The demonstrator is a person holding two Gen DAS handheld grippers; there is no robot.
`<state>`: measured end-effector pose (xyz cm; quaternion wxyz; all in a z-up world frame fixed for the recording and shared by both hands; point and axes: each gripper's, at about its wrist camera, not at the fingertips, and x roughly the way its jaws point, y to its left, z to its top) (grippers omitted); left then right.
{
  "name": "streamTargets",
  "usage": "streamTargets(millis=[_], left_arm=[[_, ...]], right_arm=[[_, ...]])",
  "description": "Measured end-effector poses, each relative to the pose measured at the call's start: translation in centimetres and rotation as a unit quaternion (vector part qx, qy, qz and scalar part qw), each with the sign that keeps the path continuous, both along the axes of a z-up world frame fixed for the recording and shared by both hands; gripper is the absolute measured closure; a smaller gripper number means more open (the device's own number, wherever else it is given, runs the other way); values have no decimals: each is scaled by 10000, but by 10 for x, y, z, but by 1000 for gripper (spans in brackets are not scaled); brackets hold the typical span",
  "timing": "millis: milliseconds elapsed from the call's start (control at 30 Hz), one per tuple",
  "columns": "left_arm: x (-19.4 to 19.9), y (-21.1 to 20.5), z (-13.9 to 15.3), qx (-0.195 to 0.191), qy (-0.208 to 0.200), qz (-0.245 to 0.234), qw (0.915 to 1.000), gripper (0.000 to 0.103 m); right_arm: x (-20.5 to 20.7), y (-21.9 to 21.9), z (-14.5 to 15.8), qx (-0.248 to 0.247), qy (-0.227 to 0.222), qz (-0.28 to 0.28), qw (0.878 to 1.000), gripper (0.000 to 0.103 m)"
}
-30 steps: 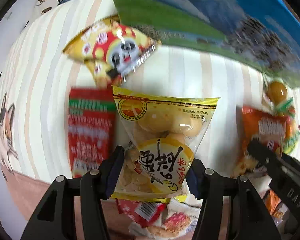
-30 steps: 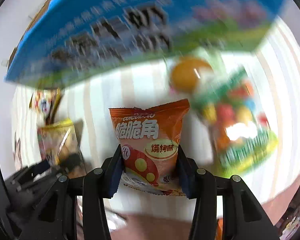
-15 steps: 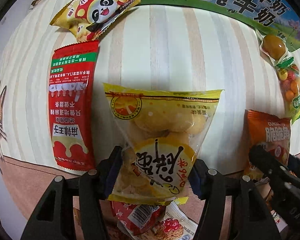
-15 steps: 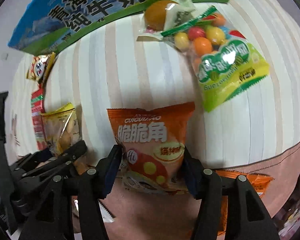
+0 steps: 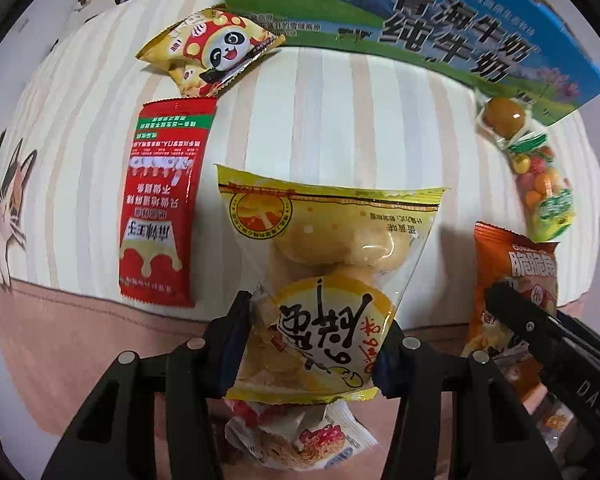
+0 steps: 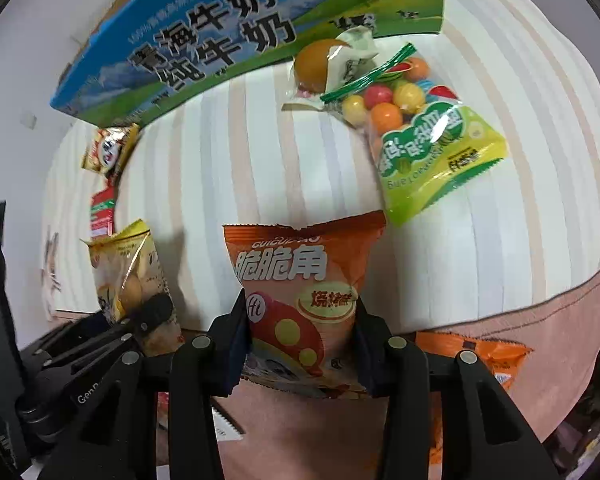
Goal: Organize snacks
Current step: 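Lift both bags into the box and open both tools to release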
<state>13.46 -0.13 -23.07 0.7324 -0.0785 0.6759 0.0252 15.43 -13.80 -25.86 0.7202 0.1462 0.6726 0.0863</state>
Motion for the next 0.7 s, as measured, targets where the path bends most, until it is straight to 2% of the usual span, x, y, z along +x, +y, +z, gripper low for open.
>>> streamTargets(millis=[200,367,500,600,700], left_arm=[[5,4,63,-451,-325,173,9983,55],[34,22,126,-833,-755,193,9935,55],[82,24,163,-880,-975,116,9913,55],[129,28,168,-811,-1065,53,9910,55],[175,36,172,-850,-922,98,9921,55]], right_arm=[[0,-16,50,504,-296,-75,9983,56],[29,-15,105,839,-722,-13,9939,56],[61,-24,147,859,-1008,144,9911,56],[94,-17,164,820,-1158,233,9896,56],[129,-3,166,807,-1147,266,9898,56]])
